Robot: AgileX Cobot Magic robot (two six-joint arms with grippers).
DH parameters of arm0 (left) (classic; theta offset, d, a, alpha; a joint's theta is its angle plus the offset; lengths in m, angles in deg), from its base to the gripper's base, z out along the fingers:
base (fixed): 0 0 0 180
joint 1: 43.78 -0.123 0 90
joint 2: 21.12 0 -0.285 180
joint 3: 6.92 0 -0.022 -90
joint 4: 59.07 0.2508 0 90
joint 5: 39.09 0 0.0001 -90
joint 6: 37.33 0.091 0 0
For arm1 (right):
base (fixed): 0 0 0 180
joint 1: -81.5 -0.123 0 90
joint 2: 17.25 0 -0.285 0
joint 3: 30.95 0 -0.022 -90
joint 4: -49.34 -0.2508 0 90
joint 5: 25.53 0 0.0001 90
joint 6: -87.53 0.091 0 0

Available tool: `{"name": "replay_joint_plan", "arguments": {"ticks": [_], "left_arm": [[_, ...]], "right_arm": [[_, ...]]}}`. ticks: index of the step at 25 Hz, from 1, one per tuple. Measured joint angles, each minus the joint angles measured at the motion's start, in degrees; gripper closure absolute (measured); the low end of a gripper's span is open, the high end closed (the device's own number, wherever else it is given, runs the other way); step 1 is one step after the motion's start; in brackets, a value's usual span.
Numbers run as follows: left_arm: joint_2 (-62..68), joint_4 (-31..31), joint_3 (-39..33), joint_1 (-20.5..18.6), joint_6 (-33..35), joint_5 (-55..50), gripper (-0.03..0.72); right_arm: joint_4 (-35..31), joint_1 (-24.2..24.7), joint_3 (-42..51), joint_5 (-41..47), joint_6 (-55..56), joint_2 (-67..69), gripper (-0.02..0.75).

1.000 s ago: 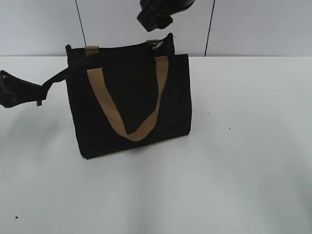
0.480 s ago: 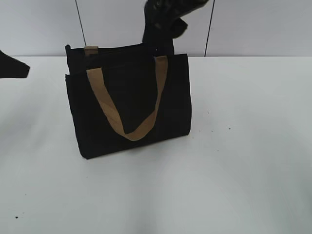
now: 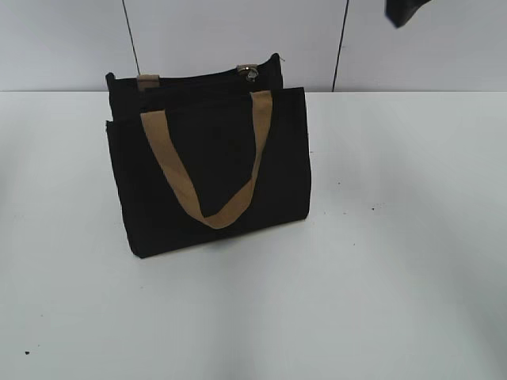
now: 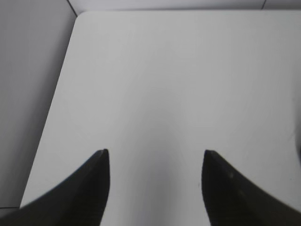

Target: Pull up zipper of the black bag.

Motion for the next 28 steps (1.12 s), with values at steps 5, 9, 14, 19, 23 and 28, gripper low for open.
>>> {"name": "replay_joint_plan", "arguments": {"ticks": [5, 9, 14, 19, 23, 28], "left_arm": [[-14.86, -3.8, -10.3, 0.07, 0.98, 2.64, 0.216], [-27.84, -3.68, -18.1, 0.07, 1.56, -1.0, 0.216], [-45.13, -7.6, -23.93, 0.07, 2.18, -9.74, 0.216], [-59.1, -8.67, -28.87, 0.07, 2.93, -17.5, 0.217], [-66.91, -8.73, -30.77, 0.07, 3.69, -23.59, 0.218], [-73.92, -11.64, -33.87, 0.07, 5.72, -25.66, 0.218]], "right_arm": [[-3.91, 6.64, 12.95, -5.66, 1.82, -13.1, 0.151], [-6.07, 7.77, 30.72, -13.4, 3.48, -28.79, 0.151], [-9.81, 7.89, 48.22, -17.23, 3.75, -46.83, 0.151], [-10.96, 7.89, 61.11, -17.89, 3.75, -62.76, 0.151], [-13.08, 7.89, 68.32, -17.85, 3.7, -72.39, 0.151], [-15.11, 7.89, 72.44, -17.7, 3.7, -79.88, 0.151]]}}
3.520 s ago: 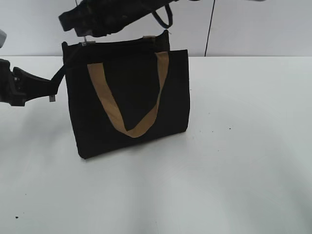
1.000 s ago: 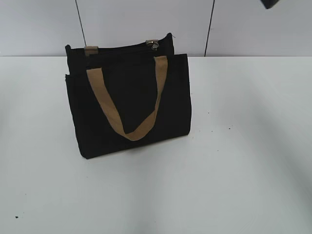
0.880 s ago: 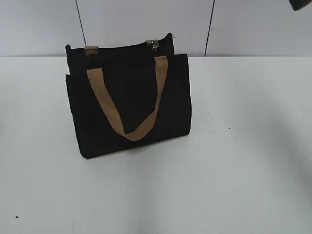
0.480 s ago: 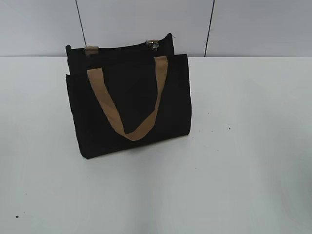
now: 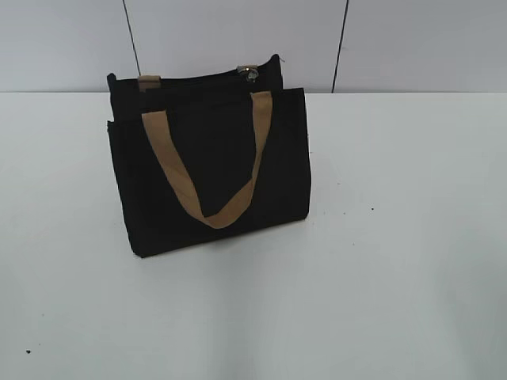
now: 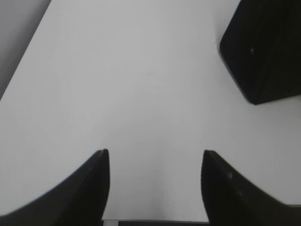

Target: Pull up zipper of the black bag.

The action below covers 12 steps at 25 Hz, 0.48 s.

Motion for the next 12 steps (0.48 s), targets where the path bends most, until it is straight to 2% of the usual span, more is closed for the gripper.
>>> {"name": "replay_joint_plan", "arguments": {"ticks": [3, 8, 12], "left_arm": [[-3.22, -2.08, -0.63, 0.0, 0.92, 0.96, 0.218], [-3.94, -2.43, -1.22, 0.0, 0.96, 2.28, 0.22], [-3.94, -2.43, -1.22, 0.0, 0.96, 2.56, 0.22]], "right_arm": [[-0.18, 0.0, -0.21, 1.0, 0.0, -3.07, 0.153], [-0.31, 0.0, -0.81, 8.38, -1.1, -5.91, 0.176], [-0.55, 0.0, -0.2, 10.36, -2.56, -9.43, 0.192]]}}
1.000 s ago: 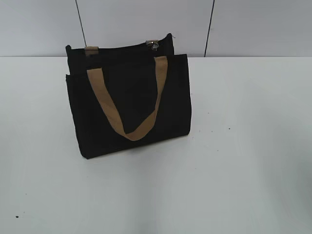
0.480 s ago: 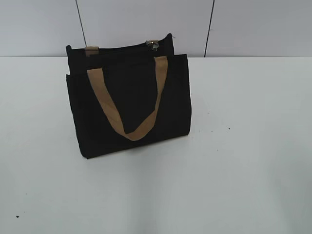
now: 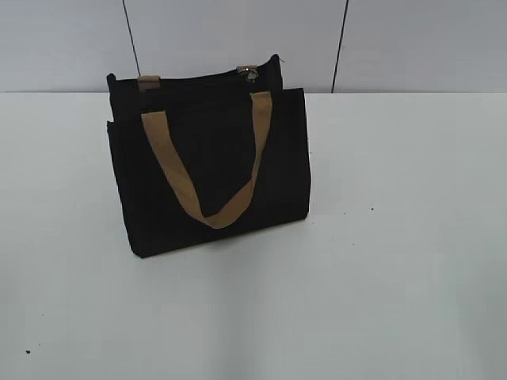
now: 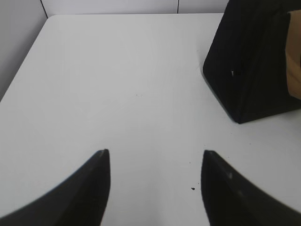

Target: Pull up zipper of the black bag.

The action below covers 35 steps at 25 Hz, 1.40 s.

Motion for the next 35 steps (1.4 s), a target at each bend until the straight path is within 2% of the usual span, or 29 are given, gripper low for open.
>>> {"name": "replay_joint_plan", "arguments": {"ticks": [5, 16, 19, 25, 29, 35], "left_arm": [[-0.05, 0.0, 0.0, 0.0, 0.04, 0.0, 0.22], [-0.2, -1.02, 0.0, 0.0, 0.04, 0.18, 0.22], [-0.2, -1.02, 0.0, 0.21, 0.04, 0.18, 0.22], [-0.2, -0.77, 0.0, 4.94, 0.04, 0.2, 0.22], [-0.2, -0.61, 0.0, 5.14, 0.04, 0.2, 0.22], [-0.2, -0.4, 0.0, 5.14, 0.04, 0.2, 0.22]], "right_arm": [[-0.04, 0.0, 0.21, 0.4, 0.53, -7.18, 0.193], [-2.0, 0.66, 0.23, 0.67, 1.54, -7.77, 0.193], [-2.81, 3.48, 0.23, 0.67, 1.54, -7.77, 0.193], [-3.88, 11.68, 0.23, 0.67, 1.54, -7.77, 0.193], [-4.01, 15.29, 0.23, 0.67, 1.54, -7.77, 0.193], [-4.05, 16.44, 0.23, 0.67, 1.54, -7.77, 0.193]]}}
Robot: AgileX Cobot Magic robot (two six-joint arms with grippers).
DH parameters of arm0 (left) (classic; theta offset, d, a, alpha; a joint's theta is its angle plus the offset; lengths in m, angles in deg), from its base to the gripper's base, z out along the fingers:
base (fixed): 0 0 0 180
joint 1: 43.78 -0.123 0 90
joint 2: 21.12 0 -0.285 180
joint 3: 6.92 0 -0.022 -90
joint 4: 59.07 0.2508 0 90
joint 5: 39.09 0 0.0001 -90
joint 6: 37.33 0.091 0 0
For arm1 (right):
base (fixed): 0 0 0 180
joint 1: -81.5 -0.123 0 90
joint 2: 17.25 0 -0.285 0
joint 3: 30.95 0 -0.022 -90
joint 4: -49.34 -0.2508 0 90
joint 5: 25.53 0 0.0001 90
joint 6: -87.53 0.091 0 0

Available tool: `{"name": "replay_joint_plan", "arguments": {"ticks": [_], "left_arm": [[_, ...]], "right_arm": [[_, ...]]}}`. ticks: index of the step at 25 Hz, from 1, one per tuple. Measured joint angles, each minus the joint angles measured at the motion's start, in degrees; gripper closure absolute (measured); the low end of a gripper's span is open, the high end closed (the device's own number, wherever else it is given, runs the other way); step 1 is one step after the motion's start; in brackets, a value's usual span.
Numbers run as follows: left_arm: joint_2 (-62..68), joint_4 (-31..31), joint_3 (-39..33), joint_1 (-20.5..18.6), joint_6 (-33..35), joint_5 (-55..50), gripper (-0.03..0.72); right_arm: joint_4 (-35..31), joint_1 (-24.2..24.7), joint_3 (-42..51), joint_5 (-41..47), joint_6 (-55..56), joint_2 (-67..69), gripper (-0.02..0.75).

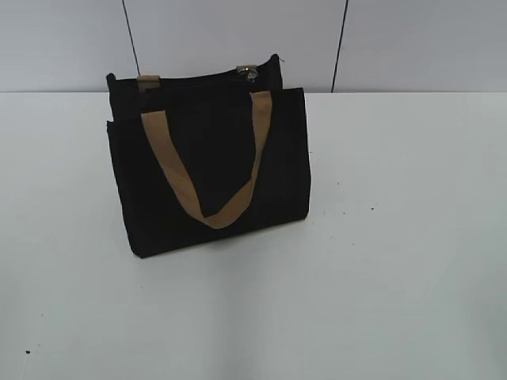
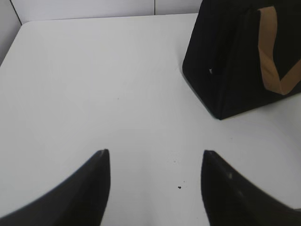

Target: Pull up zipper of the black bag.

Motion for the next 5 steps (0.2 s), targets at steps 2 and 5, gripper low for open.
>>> {"name": "replay_joint_plan", "arguments": {"ticks": [2, 5], "left_arm": [[0.0, 0.0, 0.0, 0.0, 0.0, 0.0, 0.22], [0.0, 0.0, 0.0, 0.0, 0.0, 0.04, 0.22]], "right_arm": [[0.0, 0.0, 0.0, 0.0, 0.0, 0.0, 0.193], [0.0, 0.0, 0.0, 0.0, 0.02, 0.0, 0.193]]}}
